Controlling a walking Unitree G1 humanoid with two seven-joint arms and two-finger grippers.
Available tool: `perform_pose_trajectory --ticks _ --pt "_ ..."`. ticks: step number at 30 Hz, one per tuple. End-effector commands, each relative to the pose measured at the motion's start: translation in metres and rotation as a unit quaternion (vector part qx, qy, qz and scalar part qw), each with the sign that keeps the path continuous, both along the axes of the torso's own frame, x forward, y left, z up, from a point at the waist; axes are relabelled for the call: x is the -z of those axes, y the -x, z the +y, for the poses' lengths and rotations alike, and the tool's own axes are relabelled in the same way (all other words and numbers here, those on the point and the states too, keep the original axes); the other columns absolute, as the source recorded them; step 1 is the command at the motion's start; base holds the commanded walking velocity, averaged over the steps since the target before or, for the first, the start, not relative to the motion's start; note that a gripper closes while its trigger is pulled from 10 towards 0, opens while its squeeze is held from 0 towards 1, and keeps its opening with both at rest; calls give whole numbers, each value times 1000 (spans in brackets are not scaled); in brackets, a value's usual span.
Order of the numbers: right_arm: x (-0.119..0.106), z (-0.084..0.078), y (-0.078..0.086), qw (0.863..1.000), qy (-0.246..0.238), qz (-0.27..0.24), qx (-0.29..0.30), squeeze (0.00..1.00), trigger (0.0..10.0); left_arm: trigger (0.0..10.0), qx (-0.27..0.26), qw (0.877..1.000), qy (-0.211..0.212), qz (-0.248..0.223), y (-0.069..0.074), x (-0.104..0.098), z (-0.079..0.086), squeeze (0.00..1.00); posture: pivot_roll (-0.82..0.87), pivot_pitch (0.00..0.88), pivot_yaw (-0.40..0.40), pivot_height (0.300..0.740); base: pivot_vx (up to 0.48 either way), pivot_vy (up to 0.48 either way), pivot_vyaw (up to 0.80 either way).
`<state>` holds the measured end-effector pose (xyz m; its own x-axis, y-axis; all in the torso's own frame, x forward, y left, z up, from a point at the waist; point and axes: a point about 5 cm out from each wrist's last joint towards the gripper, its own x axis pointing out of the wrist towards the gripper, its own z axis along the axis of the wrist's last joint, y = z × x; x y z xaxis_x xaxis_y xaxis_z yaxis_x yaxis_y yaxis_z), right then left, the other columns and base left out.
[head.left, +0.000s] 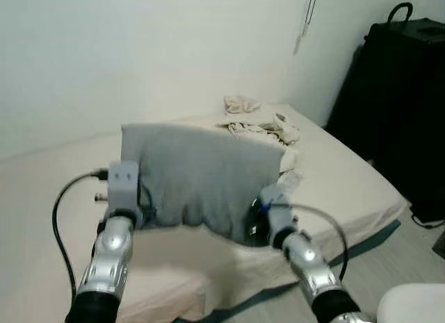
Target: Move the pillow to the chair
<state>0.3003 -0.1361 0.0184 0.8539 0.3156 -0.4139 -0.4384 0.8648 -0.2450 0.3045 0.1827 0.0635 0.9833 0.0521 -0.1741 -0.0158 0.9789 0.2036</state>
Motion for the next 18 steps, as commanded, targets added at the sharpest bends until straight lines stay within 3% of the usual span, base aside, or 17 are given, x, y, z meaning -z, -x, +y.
perform_pose_trajectory --ticks 1,5,8,13,18 --pt "1 6 1 1000 17 -8 -17 0 10000 10000 27 999 -18 19 5 11 -3 0 -34 43 -56 716 0 0 0" --pt "4 -1 2 998 -44 18 37 0 10000 10000 54 996 26 61 16 26 -6 0 -29 51 -60 716 0 0 0" --pt "9 -2 6 997 -56 30 40 0 10000 10000 74 993 42 78 21 32 -11 0 -27 52 -54 716 0 0 0" --pt "12 -1 9 996 -72 25 48 0 10000 10000 83 993 41 68 21 34 -17 0 -29 46 -43 716 0 0 0" --pt "15 2 12 996 -71 24 43 0 10000 10000 53 996 58 50 17 31 -16 0 -30 41 -40 716 0 0 0"
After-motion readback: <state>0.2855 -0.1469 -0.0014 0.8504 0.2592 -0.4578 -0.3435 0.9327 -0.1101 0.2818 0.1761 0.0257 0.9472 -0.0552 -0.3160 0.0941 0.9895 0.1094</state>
